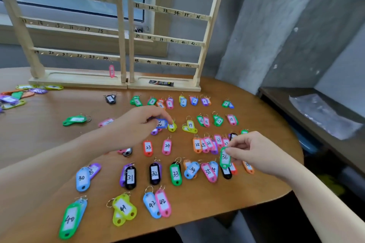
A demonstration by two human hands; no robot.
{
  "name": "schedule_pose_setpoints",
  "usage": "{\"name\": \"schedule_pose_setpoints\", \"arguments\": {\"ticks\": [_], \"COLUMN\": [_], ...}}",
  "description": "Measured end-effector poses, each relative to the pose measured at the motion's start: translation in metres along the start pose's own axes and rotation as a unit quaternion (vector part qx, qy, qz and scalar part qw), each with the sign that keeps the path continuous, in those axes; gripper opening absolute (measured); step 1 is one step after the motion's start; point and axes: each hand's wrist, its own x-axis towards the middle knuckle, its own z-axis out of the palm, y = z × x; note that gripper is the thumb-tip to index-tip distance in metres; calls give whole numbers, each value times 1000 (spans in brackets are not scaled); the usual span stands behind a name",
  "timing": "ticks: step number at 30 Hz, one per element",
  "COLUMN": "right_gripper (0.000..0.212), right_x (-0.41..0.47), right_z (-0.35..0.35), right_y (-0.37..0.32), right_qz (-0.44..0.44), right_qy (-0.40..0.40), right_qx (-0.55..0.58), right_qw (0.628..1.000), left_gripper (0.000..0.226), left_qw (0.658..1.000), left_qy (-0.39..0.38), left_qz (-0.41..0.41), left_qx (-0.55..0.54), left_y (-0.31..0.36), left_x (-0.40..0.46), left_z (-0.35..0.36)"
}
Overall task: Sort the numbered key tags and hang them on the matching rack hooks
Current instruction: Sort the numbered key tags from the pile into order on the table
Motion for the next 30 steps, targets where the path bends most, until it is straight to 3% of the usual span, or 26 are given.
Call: {"name": "schedule_pose_setpoints", "arguments": {"ticks": [6, 16, 30], "right_gripper": [25, 12, 11], "right_x": [-4, 4, 7], "right_z": [2, 14, 15], "right_y": [24, 36, 36], "right_qz": [16, -1, -23], "right_qy": [10, 24, 71], "right_qx": [-20, -26, -47], "right_qw": [1000, 999, 996], "left_gripper": [28, 11, 16], "left_qw": [999, 1000, 997], "left_qy": [-38, -29, -8], "left_qz": [20, -8, -67], "left_qx": [14, 4, -23], "left_y": [16, 19, 7], "left_x": [12, 19, 23], "left_z": [20, 30, 25]}}
